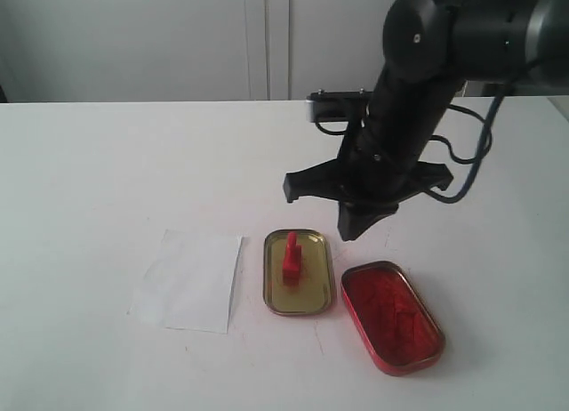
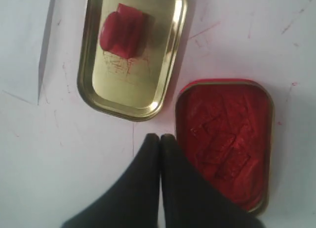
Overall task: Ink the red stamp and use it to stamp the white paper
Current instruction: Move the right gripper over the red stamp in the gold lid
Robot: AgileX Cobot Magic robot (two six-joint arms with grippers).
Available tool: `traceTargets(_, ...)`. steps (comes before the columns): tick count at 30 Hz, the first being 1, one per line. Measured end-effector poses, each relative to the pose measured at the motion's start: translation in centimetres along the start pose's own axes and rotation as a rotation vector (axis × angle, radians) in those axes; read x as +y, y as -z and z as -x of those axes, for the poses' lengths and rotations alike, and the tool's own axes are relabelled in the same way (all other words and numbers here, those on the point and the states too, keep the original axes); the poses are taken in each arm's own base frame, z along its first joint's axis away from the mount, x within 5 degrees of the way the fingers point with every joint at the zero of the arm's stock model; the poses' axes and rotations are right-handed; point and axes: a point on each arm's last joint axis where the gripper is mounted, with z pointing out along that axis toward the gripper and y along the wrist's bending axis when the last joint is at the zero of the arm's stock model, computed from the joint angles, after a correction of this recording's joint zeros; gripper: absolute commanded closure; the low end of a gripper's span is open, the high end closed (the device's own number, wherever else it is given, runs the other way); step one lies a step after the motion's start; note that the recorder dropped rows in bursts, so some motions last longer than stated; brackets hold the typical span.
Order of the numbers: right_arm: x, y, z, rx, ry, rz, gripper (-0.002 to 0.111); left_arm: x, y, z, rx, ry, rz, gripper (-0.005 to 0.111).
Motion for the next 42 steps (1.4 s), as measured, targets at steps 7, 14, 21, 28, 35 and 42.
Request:
traceTargets(7,2.5,-1.4,0.9,0.000,-0.024,-0.003,0.108,0.0,0.0,0.0,0.000,0.000,0.000,0.107)
traceTargets(14,4.2,-2.2,1.6,-0.043,-0.108,-0.017,0.108,0.0,0.0,0.0,0.000,0.000,0.000,0.107)
traceTargets(21,6.1,-3.1,1.8,-0.064,-0.167,-0.011,0.108,0.0,0.0,0.0,0.000,-0.002,0.001,0.107)
traceTargets(28,7.4,-2.8,2.1,-0.101,-0.196,-0.016,0.108,0.0,0.0,0.0,0.000,-0.002,0.001,0.107)
traceTargets(35,7.4,-3.3,2.0,-0.092,-0.186,-0.056,0.108,0.0,0.0,0.0,0.000,-0.002,0.001,0.107)
traceTargets(42,7.2,-3.5,2.2,-0.107,-0.206,-0.084,0.093,0.0,0.0,0.0,0.000,-0.002,0.001,0.107)
